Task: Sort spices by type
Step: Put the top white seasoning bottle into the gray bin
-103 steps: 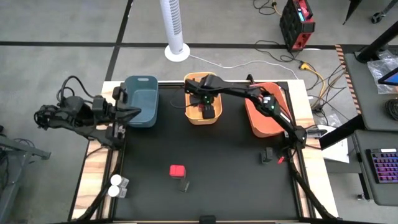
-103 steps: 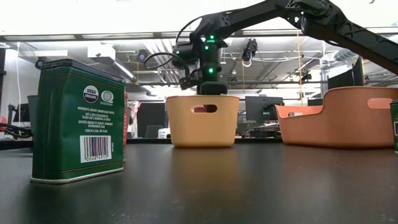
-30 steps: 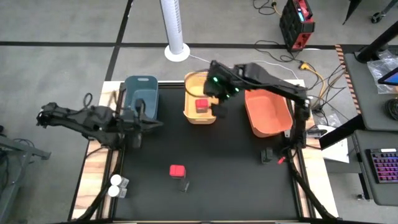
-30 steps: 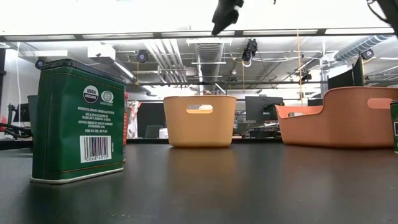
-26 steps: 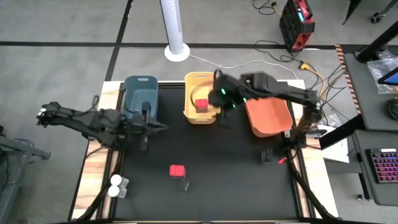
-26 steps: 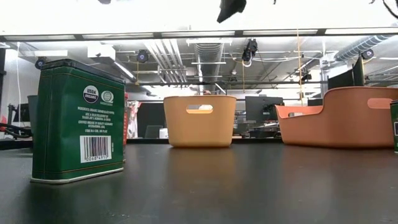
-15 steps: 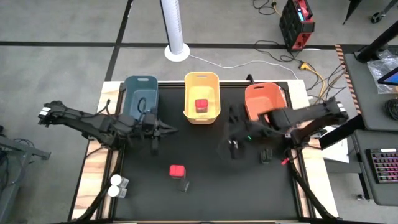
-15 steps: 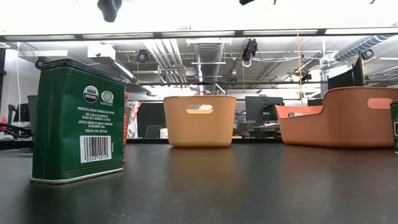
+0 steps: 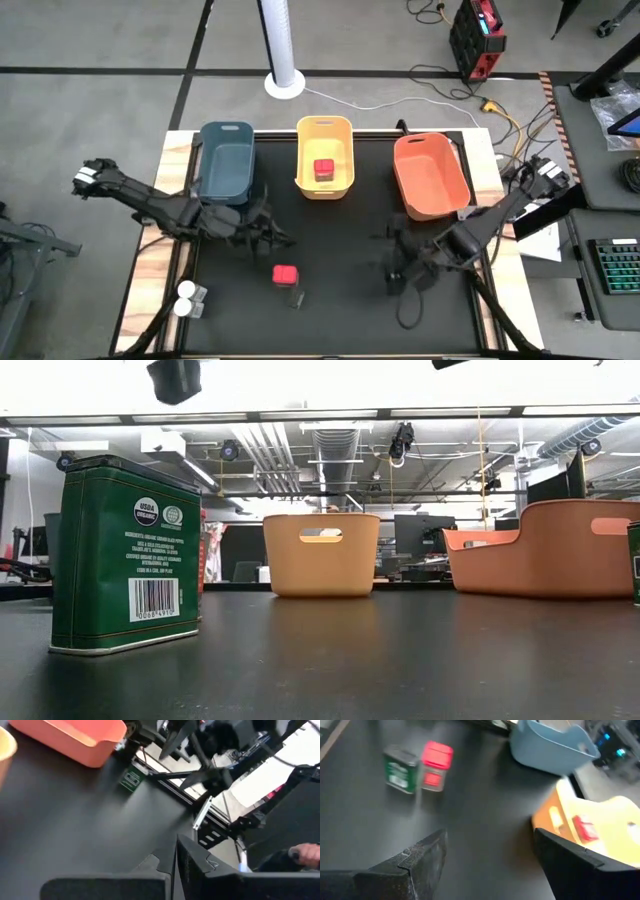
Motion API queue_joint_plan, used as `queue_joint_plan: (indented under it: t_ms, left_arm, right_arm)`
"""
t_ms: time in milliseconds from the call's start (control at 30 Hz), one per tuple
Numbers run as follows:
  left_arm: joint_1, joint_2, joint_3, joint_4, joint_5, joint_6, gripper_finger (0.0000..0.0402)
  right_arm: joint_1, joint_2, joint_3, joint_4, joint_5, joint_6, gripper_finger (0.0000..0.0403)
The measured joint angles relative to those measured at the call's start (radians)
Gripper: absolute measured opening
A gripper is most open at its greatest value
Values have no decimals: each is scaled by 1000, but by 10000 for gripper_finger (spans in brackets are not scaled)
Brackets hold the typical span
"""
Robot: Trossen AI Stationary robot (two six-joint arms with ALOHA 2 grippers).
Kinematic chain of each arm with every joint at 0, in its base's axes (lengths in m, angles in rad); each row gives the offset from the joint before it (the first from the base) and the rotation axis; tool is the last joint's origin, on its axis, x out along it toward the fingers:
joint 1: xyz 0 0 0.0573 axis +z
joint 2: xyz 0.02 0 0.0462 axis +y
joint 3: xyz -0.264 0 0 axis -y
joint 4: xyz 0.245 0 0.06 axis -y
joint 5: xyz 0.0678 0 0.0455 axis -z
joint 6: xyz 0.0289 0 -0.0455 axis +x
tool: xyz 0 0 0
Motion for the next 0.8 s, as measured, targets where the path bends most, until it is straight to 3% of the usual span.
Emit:
queue_joint_plan:
  t_ms: [167, 433, 633, 800]
  left_arm:
    - [-95, 141, 196, -169, -53, -63, 0]
    - [-199, 377, 590, -885, -90, -418, 0]
    - [-244, 539, 833, -1386, 30, -675, 0]
    - [-285, 626, 985, -1552, 40, -713, 0]
  right_arm:
    - [63, -3, -90, 118, 22, -9, 279]
    - [118, -6, -120, 141, 99, 15, 266]
    - [132, -6, -127, 171, 98, 18, 259]
    - [132, -6, -132, 169, 98, 54, 262]
